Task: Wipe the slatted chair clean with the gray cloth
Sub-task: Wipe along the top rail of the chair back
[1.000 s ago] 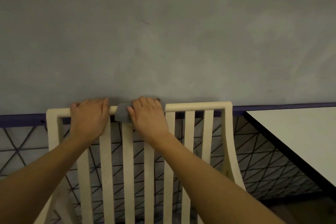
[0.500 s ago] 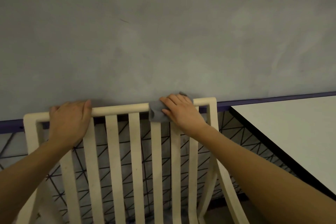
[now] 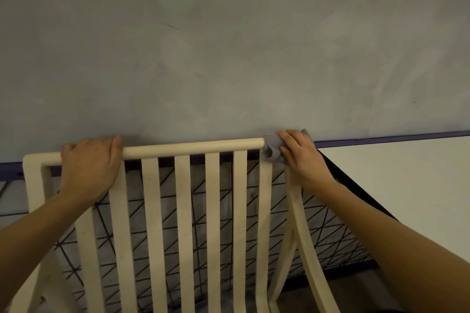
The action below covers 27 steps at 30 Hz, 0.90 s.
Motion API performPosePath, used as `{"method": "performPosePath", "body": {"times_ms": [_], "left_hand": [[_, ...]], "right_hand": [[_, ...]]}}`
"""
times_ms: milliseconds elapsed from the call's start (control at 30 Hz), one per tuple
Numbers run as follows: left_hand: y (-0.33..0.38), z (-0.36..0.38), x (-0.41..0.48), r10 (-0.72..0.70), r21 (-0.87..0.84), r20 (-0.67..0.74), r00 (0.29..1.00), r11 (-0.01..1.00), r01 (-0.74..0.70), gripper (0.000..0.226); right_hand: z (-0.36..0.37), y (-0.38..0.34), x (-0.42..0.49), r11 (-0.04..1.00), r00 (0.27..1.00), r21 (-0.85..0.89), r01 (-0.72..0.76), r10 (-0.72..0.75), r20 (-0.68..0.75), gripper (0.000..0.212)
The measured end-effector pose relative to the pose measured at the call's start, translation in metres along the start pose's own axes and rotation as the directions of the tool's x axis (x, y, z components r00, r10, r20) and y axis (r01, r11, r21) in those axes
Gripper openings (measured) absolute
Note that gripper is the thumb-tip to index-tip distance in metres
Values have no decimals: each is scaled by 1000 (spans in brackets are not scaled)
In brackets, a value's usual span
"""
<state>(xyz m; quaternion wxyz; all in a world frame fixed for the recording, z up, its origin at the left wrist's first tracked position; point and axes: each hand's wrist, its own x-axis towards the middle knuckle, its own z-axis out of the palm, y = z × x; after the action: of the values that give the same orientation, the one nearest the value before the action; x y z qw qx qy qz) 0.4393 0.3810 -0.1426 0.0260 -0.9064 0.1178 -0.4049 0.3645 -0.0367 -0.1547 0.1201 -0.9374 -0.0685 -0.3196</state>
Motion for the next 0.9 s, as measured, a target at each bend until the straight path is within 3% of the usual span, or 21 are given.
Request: {"method": "performPosePath", "body": {"times_ms": [200,433,767,900], "left_hand": [[0,-2,-1,28,7,-37,999,1000,-28,14],[0,-2,0,-14,2,2,1000,1000,14,16],[-1,-1,-1,-62,-83,13,998,995,63,23],[0,-2,-2,-60,-81,0,998,995,60,24]], "right_hand": [[12,-21,1,992,990,18,-126,127,-61,36],[23,-46,8,988,994,-139,-60,46,-99,40],[71,-164,31,995,991,-76,57,-66,-118,39],[79,-199,47,989,991,-133,61,-75,-110,30]]}}
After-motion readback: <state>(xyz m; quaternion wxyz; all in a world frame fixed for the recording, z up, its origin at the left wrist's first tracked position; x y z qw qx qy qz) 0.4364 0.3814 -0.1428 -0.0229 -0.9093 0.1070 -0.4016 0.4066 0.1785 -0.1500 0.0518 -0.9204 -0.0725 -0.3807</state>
